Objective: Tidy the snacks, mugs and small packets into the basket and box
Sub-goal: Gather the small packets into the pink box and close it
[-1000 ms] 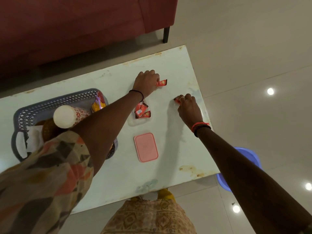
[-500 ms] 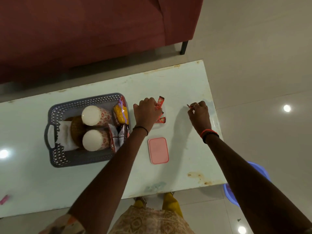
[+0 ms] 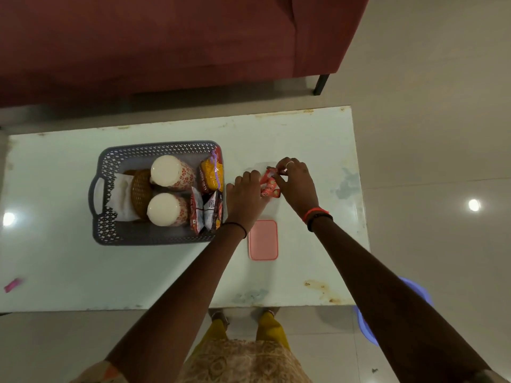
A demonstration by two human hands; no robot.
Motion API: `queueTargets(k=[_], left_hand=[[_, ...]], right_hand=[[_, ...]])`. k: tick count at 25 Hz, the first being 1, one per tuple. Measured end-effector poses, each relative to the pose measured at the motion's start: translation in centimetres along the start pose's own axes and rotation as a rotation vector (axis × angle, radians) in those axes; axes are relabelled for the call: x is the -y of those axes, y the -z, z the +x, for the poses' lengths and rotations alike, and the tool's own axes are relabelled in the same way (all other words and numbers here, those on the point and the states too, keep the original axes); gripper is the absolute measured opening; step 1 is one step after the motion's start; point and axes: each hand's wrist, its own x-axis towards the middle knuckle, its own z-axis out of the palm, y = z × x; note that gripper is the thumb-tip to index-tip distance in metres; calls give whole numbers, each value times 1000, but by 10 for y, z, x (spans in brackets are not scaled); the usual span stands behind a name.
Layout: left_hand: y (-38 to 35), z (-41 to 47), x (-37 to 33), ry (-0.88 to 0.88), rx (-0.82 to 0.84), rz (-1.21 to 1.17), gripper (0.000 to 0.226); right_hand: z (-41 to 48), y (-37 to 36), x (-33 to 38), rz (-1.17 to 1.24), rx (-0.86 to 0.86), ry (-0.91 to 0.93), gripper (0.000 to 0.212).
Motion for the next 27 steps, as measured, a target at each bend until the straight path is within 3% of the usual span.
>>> queueTargets(k=[3, 10, 15, 20, 27], left_hand=[[20, -22, 19, -20, -118, -126, 48], [44, -98, 112, 152, -396, -339, 36], [31, -159, 201, 412, -432, -371, 43], [26, -223, 308, 654, -493, -431, 31], [14, -275, 468, 701, -419, -499, 21]], right_hand=[[-5, -6, 2, -47, 136, -37, 36], [-61, -24, 33, -12, 20, -78, 23], [-99, -75, 103, 37, 83, 89, 22], [-136, -161, 198, -30, 190, 321, 19], [-168, -289, 292, -136, 482, 458, 26]])
